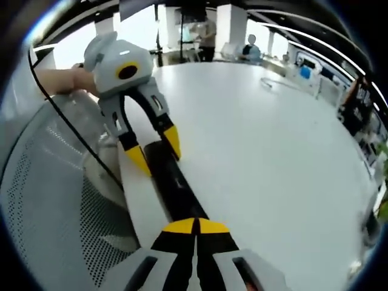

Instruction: Press the specified remote control buttons in sequence, fully releasing each button before pressing the next.

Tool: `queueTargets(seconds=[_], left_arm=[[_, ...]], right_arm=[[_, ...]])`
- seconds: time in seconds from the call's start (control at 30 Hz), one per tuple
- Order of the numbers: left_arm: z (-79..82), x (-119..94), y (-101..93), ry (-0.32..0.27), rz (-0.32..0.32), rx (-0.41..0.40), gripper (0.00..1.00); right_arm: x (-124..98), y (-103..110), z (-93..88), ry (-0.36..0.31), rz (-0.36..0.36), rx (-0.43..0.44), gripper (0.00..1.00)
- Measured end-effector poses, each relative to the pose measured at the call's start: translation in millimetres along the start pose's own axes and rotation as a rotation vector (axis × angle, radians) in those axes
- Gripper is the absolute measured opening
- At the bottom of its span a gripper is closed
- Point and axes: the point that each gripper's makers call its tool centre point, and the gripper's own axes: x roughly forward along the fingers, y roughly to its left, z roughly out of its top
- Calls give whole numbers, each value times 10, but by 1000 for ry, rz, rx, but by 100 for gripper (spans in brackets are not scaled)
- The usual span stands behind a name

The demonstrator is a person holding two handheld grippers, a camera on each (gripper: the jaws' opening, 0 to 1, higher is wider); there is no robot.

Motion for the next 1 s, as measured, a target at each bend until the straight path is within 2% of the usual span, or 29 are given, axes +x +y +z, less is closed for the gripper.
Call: queueTargets(seconds=[0.17, 0.37, 0.77, 1.0], left_arm=[[0, 2, 0, -1, 0, 0, 27], [0, 3, 1, -2, 2, -2, 27], [4, 1, 1, -5, 2, -1, 26], [5, 0, 0, -5, 3, -3, 27]], right_arm=[[25, 61, 14, 19, 41, -44, 0], [61, 76, 8, 41, 48, -87, 0], [65, 67, 4, 84, 92, -95, 0], [74, 63, 4, 116, 118, -65, 0]])
